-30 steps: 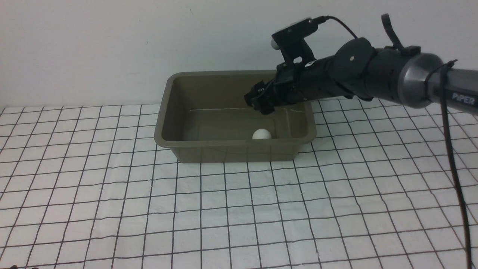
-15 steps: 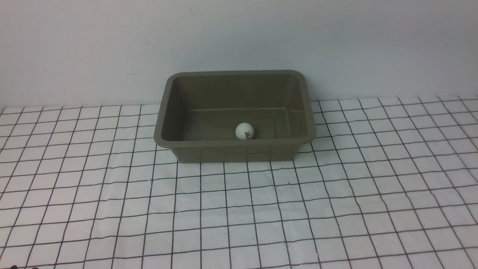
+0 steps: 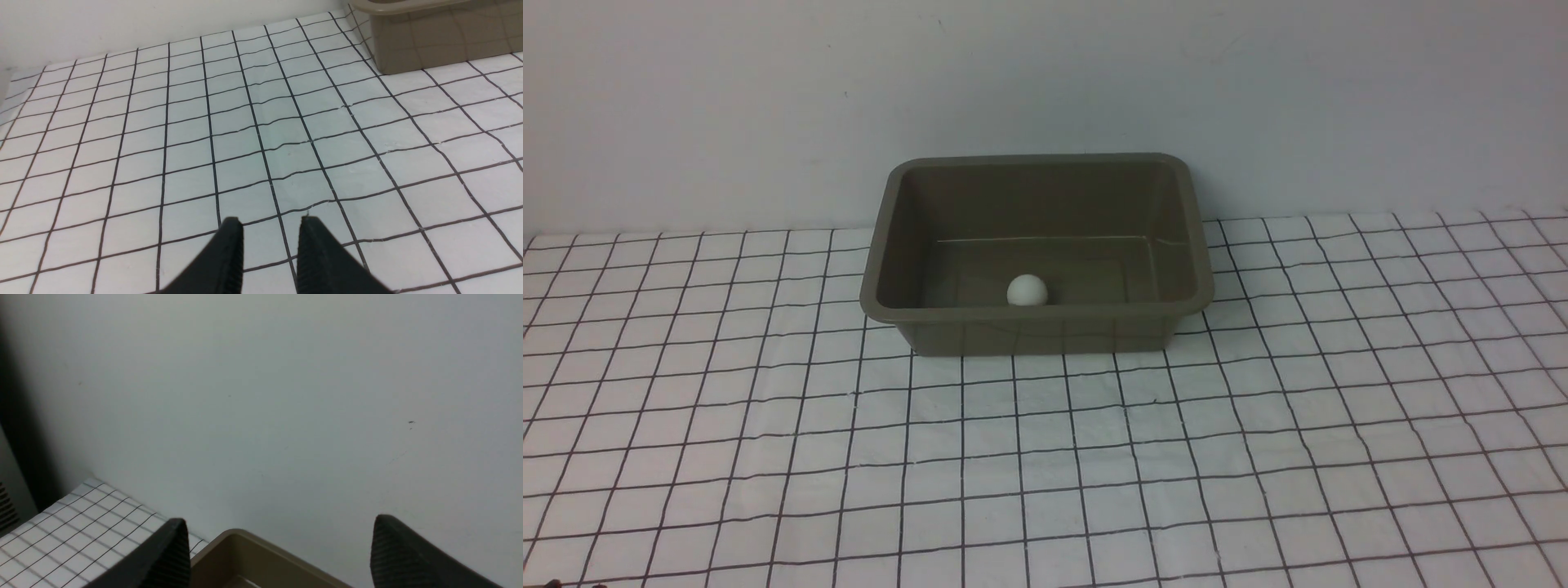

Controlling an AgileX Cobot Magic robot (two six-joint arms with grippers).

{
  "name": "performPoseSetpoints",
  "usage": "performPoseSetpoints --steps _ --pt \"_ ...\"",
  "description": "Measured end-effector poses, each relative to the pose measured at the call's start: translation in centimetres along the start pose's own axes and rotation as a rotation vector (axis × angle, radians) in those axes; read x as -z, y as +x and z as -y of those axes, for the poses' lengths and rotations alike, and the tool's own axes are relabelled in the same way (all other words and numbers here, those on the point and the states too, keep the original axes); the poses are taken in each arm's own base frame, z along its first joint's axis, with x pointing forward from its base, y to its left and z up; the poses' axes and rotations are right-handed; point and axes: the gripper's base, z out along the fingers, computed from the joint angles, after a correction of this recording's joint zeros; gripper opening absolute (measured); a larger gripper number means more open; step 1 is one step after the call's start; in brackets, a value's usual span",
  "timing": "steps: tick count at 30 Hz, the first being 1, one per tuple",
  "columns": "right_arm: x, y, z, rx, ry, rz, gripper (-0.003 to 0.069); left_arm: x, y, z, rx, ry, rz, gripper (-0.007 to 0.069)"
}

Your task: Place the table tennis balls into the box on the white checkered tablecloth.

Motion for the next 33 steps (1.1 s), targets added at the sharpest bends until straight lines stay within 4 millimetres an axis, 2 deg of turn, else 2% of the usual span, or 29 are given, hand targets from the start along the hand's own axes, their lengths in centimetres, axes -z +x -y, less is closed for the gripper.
performPoseSetpoints --steps 4,8,16,22,24,26,27,28,29,30,32,33 --pt "1.5 -0.2 -0.6 0.002 -0.028 -0.014 0.0537 0.0 0.0 0.0 0.000 0.000 0.000 0.0174" --pt "2.1 -0.2 -0.9 0.002 -0.043 -0.027 0.0537 0.0 0.0 0.0 0.000 0.000 0.000 0.0174" --pt "2.0 0.7 -1.2 0.022 -0.080 -0.124 0.0536 0.0 0.0 0.0 0.000 0.000 0.000 0.0174" --pt "2.4 0.7 -1.1 0.060 -0.057 -0.127 0.0536 0.0 0.0 0.0 0.000 0.000 0.000 0.0174" --pt "3.7 0.9 -1.2 0.061 -0.030 -0.132 0.0536 0.0 0.0 0.0 0.000 0.000 0.000 0.0174" --pt "7.4 1.4 -1.7 0.064 0.034 -0.112 0.0536 0.0 0.0 0.0 0.000 0.000 0.000 0.0174" --pt "8.0 1.5 -1.8 0.063 0.046 -0.109 0.0536 0.0 0.0 0.0 0.000 0.000 0.000 0.0174" --pt "9.4 2.1 -2.0 0.058 0.077 -0.105 0.0536 0.0 0.0 0.0 0.000 0.000 0.000 0.0174" --pt "11.8 3.9 -2.3 0.026 0.128 -0.104 0.0536 0.0 0.0 0.0 0.000 0.000 0.000 0.0174" --pt "12.7 5.6 -2.4 -0.006 0.165 -0.121 0.0536 0.0 0.0 0.0 0.000 0.000 0.000 0.0174" --pt "13.9 7.2 -2.5 -0.032 0.208 -0.120 0.0536 0.0 0.0 0.0 0.000 0.000 0.000 0.0174" --pt "14.4 9.0 -2.6 -0.061 0.246 -0.132 0.0536 0.0 0.0 0.0 0.000 0.000 0.000 0.0174"
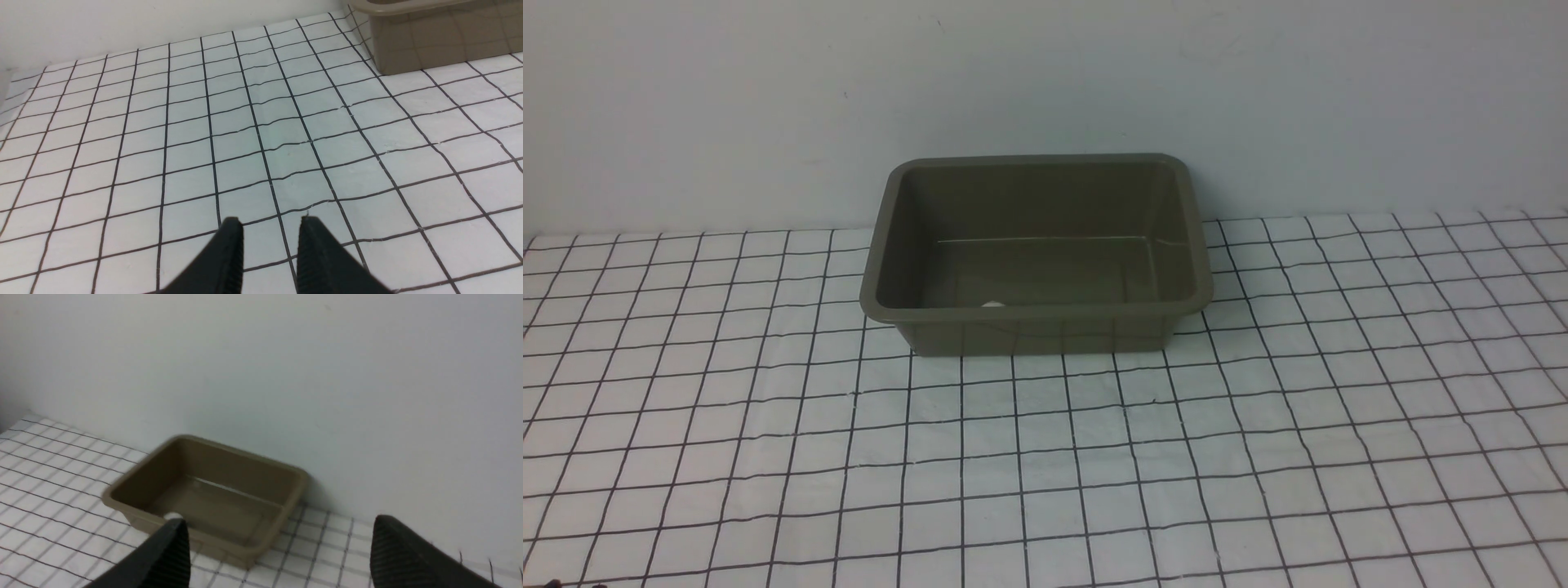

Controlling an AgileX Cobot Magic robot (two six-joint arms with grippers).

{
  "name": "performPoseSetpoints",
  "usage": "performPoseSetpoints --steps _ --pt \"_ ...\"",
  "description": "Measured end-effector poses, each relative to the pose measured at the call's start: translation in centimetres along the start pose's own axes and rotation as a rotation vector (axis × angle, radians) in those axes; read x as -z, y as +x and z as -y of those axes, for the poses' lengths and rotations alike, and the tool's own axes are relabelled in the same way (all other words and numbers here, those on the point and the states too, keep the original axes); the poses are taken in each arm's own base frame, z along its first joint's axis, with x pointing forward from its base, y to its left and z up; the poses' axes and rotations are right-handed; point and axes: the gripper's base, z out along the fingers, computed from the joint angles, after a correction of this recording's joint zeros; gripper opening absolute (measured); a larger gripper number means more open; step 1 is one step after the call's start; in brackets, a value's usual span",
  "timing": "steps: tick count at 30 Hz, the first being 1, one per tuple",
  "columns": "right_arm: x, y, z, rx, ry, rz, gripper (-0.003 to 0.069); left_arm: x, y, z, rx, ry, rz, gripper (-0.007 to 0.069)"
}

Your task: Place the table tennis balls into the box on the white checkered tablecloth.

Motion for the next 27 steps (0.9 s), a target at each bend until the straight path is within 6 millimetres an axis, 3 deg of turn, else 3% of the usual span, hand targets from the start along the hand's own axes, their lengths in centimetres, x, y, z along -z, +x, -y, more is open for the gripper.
performPoseSetpoints --steps 1,6,10,19,23,27 --pt "0.0 1.2 0.1 -0.018 0.023 -0.007 0.0536 0.0 0.0 0.0 0.000 0.000 0.000 0.0174" --pt "-0.3 10.9 0.4 -0.113 0.199 -0.012 0.0536 0.0 0.0 0.0 0.000 0.000 0.000 0.0174" --pt "-0.2 15.8 0.3 -0.144 0.308 0.059 0.0536 0.0 0.0 0.0 0.000 0.000 0.000 0.0174" --pt "-1.3 21.4 0.4 -0.110 0.391 0.142 0.0536 0.0 0.0 0.0 0.000 0.000 0.000 0.0174" --pt "-2.3 23.6 0.5 -0.126 0.387 0.082 0.0536 0.0 0.0 0.0 0.000 0.000 0.000 0.0174" --pt "-2.4 24.3 0.5 -0.107 0.391 0.023 0.0536 0.0 0.0 0.0 0.000 0.000 0.000 0.0174"
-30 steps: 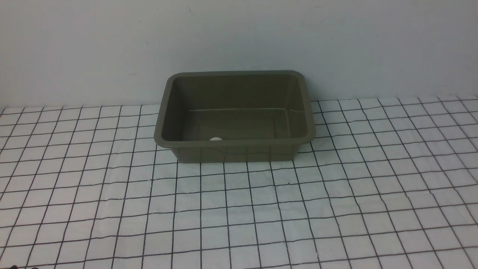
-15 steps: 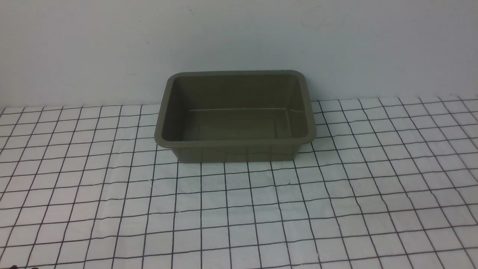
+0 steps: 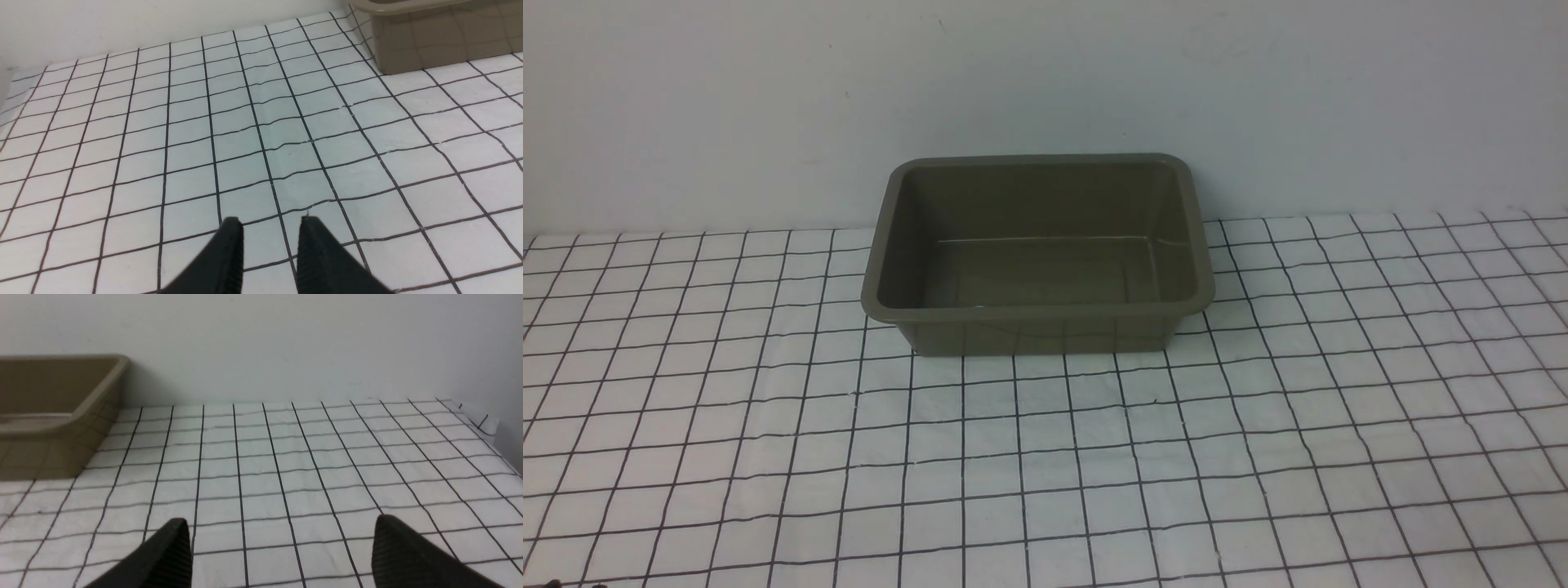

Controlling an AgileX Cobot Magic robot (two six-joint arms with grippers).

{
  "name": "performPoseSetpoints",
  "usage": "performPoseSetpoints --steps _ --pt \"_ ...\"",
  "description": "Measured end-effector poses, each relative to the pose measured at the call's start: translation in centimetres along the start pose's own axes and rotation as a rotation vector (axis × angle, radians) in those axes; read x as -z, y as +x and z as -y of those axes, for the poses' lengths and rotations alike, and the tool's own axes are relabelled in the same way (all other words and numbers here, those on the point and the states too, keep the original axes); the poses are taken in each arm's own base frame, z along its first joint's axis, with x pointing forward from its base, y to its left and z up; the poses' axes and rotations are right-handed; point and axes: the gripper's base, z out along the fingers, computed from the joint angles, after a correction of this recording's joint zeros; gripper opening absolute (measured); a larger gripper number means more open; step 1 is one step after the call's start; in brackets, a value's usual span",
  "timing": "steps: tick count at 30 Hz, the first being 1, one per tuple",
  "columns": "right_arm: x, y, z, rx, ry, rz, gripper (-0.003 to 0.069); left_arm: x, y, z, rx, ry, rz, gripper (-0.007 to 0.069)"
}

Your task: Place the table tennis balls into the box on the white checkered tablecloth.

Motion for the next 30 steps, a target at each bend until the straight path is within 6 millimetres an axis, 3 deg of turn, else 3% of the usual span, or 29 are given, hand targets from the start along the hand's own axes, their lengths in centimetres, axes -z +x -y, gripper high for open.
performPoseSetpoints --steps 16,30 --pt "-1.0 3.0 0.1 0.054 0.017 -0.085 0.0536 0.0 0.0 0.0 0.000 0.000 0.000 0.0174" --pt "-1.1 2.8 0.1 0.070 0.021 -0.045 0.0536 0.0 0.0 0.0 0.000 0.000 0.000 0.0174"
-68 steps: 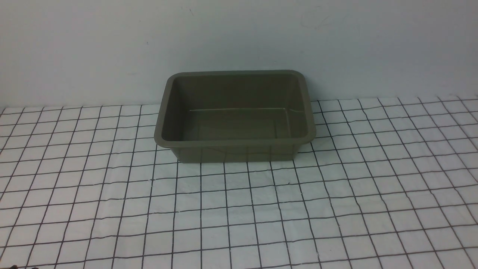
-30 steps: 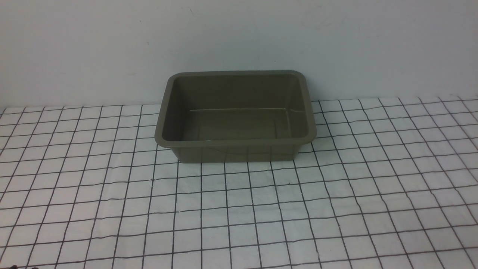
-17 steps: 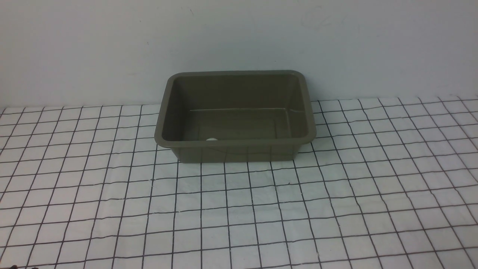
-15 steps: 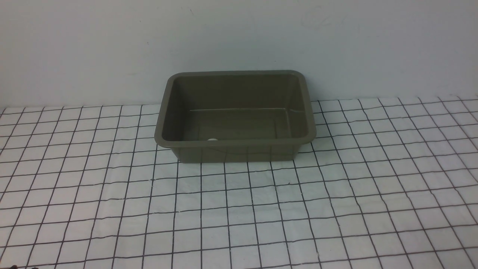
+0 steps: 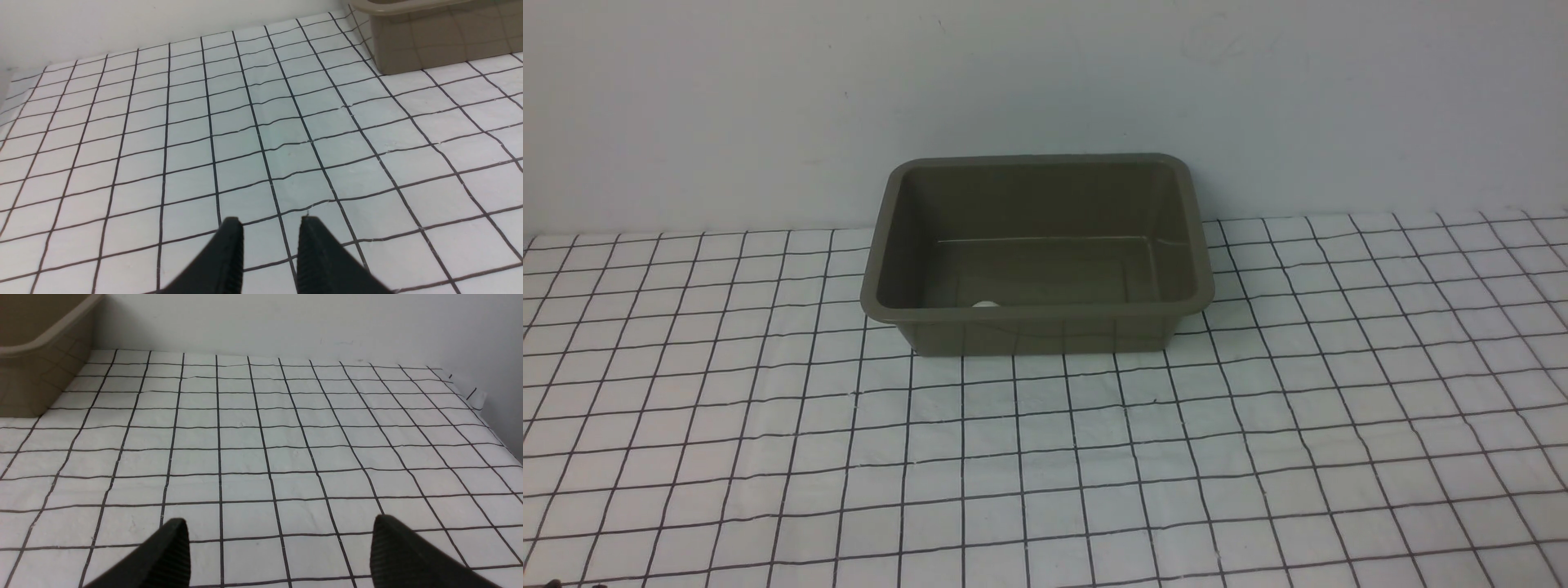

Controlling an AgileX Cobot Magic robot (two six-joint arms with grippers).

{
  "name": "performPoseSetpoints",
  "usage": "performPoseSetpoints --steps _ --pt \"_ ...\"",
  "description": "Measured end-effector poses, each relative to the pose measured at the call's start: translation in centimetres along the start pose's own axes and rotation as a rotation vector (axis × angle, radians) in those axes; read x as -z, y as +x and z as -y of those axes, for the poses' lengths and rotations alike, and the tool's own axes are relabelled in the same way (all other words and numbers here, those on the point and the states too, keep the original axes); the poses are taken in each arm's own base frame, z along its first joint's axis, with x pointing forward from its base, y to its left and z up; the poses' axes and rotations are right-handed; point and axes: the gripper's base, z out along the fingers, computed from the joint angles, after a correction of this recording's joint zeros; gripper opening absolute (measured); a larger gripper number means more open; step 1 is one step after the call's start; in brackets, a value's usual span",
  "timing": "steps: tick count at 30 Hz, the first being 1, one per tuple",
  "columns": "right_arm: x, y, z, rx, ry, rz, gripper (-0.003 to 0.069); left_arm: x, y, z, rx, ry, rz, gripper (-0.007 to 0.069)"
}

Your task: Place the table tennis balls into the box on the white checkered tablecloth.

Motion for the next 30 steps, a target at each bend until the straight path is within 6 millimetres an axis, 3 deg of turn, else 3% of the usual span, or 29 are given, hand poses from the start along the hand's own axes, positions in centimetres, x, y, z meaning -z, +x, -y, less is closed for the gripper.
performPoseSetpoints --steps 30 --pt "-0.02 -0.01 0.17 -0.009 0.019 0.006 0.0536 0.00 0.00 0.00 0.000 0.000 0.000 0.0174"
